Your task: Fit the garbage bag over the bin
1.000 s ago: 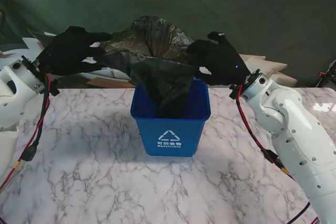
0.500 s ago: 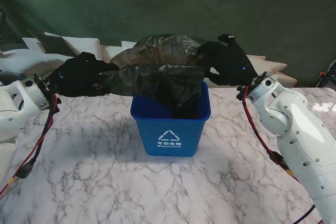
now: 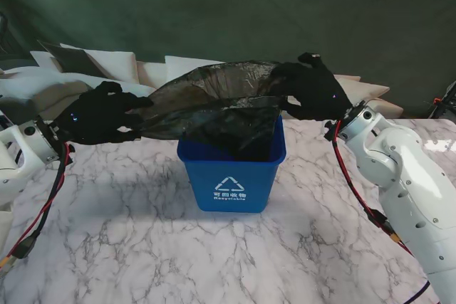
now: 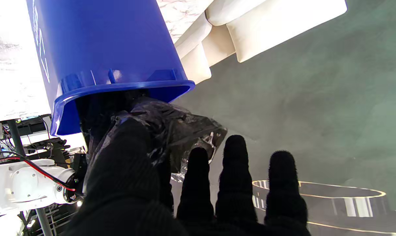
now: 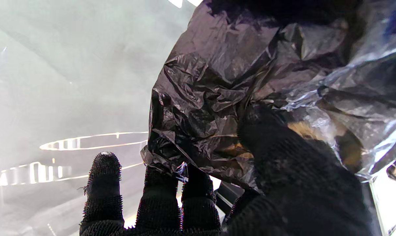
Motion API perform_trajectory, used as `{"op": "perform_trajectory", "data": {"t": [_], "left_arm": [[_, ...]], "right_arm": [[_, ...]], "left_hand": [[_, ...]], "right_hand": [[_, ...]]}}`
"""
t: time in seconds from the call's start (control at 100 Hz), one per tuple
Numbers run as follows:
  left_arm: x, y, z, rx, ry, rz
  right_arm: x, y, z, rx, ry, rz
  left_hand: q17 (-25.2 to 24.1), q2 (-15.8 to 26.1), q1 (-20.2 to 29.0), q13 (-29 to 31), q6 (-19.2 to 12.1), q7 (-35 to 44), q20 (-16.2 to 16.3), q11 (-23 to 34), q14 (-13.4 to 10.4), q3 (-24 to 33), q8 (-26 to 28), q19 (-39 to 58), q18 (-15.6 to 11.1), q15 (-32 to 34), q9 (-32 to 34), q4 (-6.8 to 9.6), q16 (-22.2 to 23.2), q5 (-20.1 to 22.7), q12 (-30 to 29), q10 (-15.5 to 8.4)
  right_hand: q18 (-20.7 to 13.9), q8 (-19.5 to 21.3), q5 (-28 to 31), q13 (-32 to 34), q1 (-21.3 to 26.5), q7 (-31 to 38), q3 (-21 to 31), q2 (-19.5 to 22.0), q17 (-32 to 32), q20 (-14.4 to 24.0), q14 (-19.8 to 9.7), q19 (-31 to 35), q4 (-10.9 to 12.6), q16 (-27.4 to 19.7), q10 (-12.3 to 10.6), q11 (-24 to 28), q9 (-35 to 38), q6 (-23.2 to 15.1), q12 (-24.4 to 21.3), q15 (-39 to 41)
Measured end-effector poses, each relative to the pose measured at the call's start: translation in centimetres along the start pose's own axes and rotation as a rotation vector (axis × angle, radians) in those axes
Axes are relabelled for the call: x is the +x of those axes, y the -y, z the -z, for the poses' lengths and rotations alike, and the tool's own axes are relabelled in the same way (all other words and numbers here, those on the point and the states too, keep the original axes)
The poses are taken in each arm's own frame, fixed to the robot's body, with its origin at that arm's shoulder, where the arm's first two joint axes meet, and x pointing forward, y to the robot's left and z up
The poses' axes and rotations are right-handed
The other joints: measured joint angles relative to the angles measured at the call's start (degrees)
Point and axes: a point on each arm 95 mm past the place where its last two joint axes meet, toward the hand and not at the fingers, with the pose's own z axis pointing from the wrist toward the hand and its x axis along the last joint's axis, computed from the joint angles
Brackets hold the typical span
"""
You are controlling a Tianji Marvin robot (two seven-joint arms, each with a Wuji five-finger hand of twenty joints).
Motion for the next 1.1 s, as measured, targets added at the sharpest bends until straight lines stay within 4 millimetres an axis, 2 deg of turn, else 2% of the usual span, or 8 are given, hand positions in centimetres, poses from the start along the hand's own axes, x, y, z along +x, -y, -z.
{"op": "perform_trajectory", "data": {"t": [0.08, 0.16, 0.5, 0.64, 0.71, 0.9, 1.0, 1.1], "left_arm": [[0.1, 0.2, -0.1, 0.004, -0.005, -0.008], [0.1, 0.5, -0.2, 0.004, -0.01, -0.033], [-0.3, 2.0, -1.7, 0.015, -0.023, -0.087], [-0.5, 2.2, -1.8, 0.013, -0.017, -0.092], [-0.6, 2.3, -1.6, 0.014, -0.014, -0.093], [-0.7, 2.7, -1.5, 0.013, -0.015, -0.103], [-0.7, 3.1, -1.4, 0.016, -0.014, -0.121], [-1.0, 3.6, -1.2, 0.021, 0.001, -0.187]], "right_arm": [[0.1, 0.1, 0.0, 0.017, -0.013, -0.008], [0.2, 0.2, 0.0, 0.034, -0.016, -0.017], [0.2, -0.1, 0.5, 0.044, -0.019, -0.003], [-0.3, -0.7, 1.6, 0.051, -0.015, 0.02], [-0.5, -0.8, 2.3, 0.055, -0.01, 0.034], [-0.8, -1.2, 3.4, 0.027, 0.019, 0.016], [-0.7, -1.3, 3.2, 0.015, 0.024, 0.001], [-0.8, -1.4, 2.9, -0.009, 0.02, 0.014]], "left_hand": [[0.0, 0.0, 0.0, 0.0, 0.0, -0.3, 0.0, 0.0, 0.0, 0.0, 0.0, 0.0, 0.0, 0.0, 0.0, 0.0, 0.0, 0.0, 0.0, 0.0], [0.0, 0.0, 0.0, 0.0, 0.0, -0.5, 0.0, 0.0, 0.0, 0.0, 0.1, 0.0, 0.0, 0.0, 0.0, 0.0, 0.0, 0.0, 0.0, 0.0], [0.0, 0.0, 0.0, 0.0, 0.0, -0.7, 0.5, 0.0, 0.0, 0.0, 0.6, 0.0, 0.0, 0.0, 0.0, 0.0, 0.0, 0.0, 0.0, 0.0], [0.0, 0.0, 0.0, 0.0, 0.0, -0.7, 0.5, 0.0, 0.0, 0.0, 0.6, 0.0, 0.0, 0.0, 0.0, 0.0, 0.0, 0.0, 0.0, 0.0], [0.0, 0.0, 0.0, 0.0, 0.0, -0.7, 0.5, 0.0, 0.0, 0.0, 0.6, 0.0, 0.0, 0.0, 0.0, 0.0, 0.0, 0.0, 0.0, 0.0], [0.0, 0.0, 0.0, 0.0, 0.0, -0.8, 0.5, 0.0, -0.1, 0.0, 0.6, 0.0, 0.0, 0.0, 0.7, 0.0, 0.0, 0.0, 0.1, 0.0], [0.0, 0.0, 0.0, 0.0, 0.0, -0.8, 0.5, 0.0, -0.2, 0.0, 0.6, 0.0, -0.1, 0.0, 0.7, 0.0, 0.0, 0.0, 0.1, 0.0], [0.0, 0.6, 0.0, 0.0, 0.0, -0.8, 0.5, 0.0, -0.5, 0.0, 0.6, 0.0, -0.1, 0.0, 0.7, 0.0, 0.0, 0.0, 0.6, 0.0]], "right_hand": [[-0.1, -4.4, -2.6, 0.0, -1.3, 0.1, 0.0, 0.0, 0.1, 0.0, 0.0, 0.0, 0.0, 0.0, 0.0, -1.2, 0.0, 0.1, -1.3, -0.4], [-0.5, -5.7, -3.1, 0.0, -2.5, 0.2, 0.0, 0.0, 0.1, 0.0, 0.0, 0.0, 0.0, 0.0, 0.0, -1.4, 0.0, 0.1, -1.5, -0.6], [-0.6, -4.2, -1.6, 0.0, -2.3, 0.9, 0.1, 0.7, 0.1, 0.1, 0.0, 0.0, 0.2, -0.2, 0.0, -1.8, 0.7, -0.6, -1.9, -0.6], [-0.6, -2.7, -1.7, 0.0, -2.3, 0.9, 0.1, 0.7, 0.1, 0.1, 0.0, 0.0, 0.3, -0.4, 0.0, -1.8, 0.7, -0.7, -1.9, -0.6], [-0.6, -2.6, -1.8, 0.0, -3.4, 0.8, 0.4, 0.6, 0.1, 0.1, 0.0, 0.0, 1.2, -0.4, 0.0, -1.8, 0.7, -0.7, -1.9, -0.6], [-0.6, -2.6, -2.0, 0.0, -5.1, 0.6, 0.1, 0.6, 0.1, 0.5, 0.0, 0.0, 1.2, -0.4, 0.0, -1.8, 0.7, -0.7, -1.9, -0.7], [-0.7, -1.6, -1.8, 0.0, -1.6, 0.7, 0.1, 0.7, 0.2, 0.6, 0.0, -0.1, 1.2, -0.4, 0.0, -1.8, 0.7, -0.7, -1.9, -0.8], [-0.7, -0.3, -1.9, 0.0, -0.5, 0.9, 0.1, 1.4, 0.5, 0.6, 0.0, -0.1, 1.2, -0.4, 0.0, -1.8, 0.7, -0.7, -1.9, -0.8]]}}
